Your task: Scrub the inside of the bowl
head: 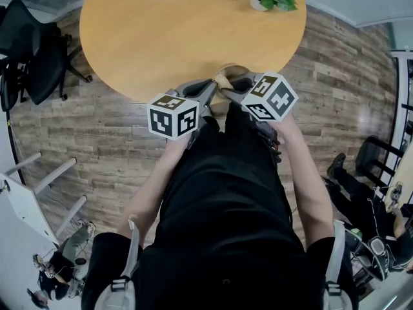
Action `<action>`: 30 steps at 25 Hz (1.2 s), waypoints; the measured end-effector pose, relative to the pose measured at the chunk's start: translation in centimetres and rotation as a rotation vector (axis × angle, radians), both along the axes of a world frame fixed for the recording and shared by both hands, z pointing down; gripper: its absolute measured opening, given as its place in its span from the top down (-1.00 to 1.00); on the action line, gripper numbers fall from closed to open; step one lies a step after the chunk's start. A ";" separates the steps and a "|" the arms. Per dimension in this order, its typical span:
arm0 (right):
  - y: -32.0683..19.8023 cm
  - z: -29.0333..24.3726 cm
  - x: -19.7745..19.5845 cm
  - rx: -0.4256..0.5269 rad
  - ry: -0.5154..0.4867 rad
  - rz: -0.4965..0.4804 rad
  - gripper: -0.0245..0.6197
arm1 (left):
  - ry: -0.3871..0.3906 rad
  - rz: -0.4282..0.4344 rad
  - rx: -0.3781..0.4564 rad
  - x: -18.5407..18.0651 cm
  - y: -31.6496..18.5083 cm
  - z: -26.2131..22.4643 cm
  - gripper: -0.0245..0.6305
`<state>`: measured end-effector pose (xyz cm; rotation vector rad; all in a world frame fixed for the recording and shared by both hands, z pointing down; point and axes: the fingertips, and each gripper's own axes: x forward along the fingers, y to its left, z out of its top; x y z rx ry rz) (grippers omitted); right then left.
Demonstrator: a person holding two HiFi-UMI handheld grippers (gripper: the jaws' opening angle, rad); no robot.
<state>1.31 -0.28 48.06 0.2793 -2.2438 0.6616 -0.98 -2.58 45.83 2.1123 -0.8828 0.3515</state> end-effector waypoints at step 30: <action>-2.4 -0.2 2.2 0.648 0.434 -0.434 0.81 | 0.049 -0.055 -0.027 -0.9 -0.5 0.0 0.86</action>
